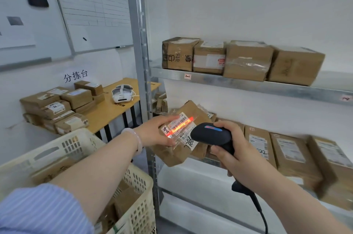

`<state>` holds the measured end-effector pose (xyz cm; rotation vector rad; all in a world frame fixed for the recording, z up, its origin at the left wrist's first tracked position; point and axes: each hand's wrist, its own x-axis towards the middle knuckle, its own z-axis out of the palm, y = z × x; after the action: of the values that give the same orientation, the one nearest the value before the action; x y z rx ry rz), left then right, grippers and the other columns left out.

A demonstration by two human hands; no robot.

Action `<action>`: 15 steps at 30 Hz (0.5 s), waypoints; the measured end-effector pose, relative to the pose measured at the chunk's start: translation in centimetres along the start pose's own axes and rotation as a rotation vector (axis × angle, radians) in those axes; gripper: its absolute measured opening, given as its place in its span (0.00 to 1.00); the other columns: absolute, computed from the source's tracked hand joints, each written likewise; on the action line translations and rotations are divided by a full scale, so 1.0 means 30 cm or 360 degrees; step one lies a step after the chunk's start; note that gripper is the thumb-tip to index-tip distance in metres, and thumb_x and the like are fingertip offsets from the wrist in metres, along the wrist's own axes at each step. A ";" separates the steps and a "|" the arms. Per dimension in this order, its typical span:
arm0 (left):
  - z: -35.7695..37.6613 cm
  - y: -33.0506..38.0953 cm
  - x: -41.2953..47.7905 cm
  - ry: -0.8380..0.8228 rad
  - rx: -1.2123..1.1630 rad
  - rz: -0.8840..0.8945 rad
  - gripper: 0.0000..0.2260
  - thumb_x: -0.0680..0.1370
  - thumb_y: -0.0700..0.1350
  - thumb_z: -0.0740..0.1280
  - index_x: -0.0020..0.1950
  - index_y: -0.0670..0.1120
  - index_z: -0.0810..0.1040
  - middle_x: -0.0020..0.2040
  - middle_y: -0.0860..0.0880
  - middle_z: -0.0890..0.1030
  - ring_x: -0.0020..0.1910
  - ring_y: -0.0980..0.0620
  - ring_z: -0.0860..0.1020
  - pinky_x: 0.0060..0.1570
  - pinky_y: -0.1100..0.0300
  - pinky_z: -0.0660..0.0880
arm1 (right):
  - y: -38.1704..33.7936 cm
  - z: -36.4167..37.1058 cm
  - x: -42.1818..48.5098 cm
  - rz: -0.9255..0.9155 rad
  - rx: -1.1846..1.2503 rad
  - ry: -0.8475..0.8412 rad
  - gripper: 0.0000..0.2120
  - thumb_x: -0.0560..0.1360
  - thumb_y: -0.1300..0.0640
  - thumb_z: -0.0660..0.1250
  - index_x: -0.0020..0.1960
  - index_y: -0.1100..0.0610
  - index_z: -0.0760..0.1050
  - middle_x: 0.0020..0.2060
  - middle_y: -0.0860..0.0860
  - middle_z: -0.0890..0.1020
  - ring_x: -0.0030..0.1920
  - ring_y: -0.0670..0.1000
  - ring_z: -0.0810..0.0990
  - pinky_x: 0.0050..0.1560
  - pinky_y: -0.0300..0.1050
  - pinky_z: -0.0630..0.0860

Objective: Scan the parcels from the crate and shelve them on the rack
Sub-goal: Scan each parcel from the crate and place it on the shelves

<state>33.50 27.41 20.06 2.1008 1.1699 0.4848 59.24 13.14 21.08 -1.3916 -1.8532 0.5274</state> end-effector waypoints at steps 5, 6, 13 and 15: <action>0.079 0.077 0.021 -0.0028 0.0046 -0.0013 0.38 0.74 0.45 0.76 0.78 0.61 0.61 0.71 0.59 0.66 0.69 0.56 0.67 0.67 0.58 0.68 | 0.038 -0.091 -0.063 0.0023 -0.0010 0.0002 0.24 0.78 0.51 0.67 0.59 0.25 0.59 0.38 0.41 0.80 0.33 0.43 0.80 0.31 0.37 0.77; 0.094 0.091 0.025 -0.0038 0.0055 -0.0009 0.38 0.74 0.45 0.76 0.78 0.61 0.60 0.71 0.58 0.66 0.69 0.55 0.66 0.67 0.58 0.68 | 0.047 -0.107 -0.074 0.0026 -0.0021 -0.0004 0.24 0.78 0.50 0.67 0.59 0.25 0.58 0.38 0.41 0.80 0.33 0.43 0.80 0.32 0.38 0.78; 0.192 0.171 0.043 -0.0062 0.0053 -0.0015 0.38 0.74 0.47 0.76 0.78 0.63 0.60 0.72 0.58 0.67 0.69 0.56 0.67 0.67 0.57 0.69 | 0.109 -0.187 -0.139 0.0028 -0.0089 0.0008 0.24 0.78 0.50 0.67 0.62 0.28 0.59 0.44 0.31 0.77 0.39 0.42 0.81 0.36 0.44 0.80; 0.219 0.186 0.047 -0.0062 0.0049 -0.0016 0.38 0.74 0.47 0.76 0.78 0.63 0.60 0.69 0.61 0.67 0.66 0.58 0.67 0.61 0.64 0.68 | 0.122 -0.207 -0.157 0.0025 -0.0109 0.0014 0.24 0.78 0.50 0.67 0.62 0.28 0.59 0.45 0.28 0.76 0.40 0.41 0.80 0.37 0.43 0.80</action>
<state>41.55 24.07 19.41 2.1198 1.1719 0.4216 66.91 9.24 20.98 -1.4520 -1.8703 0.4689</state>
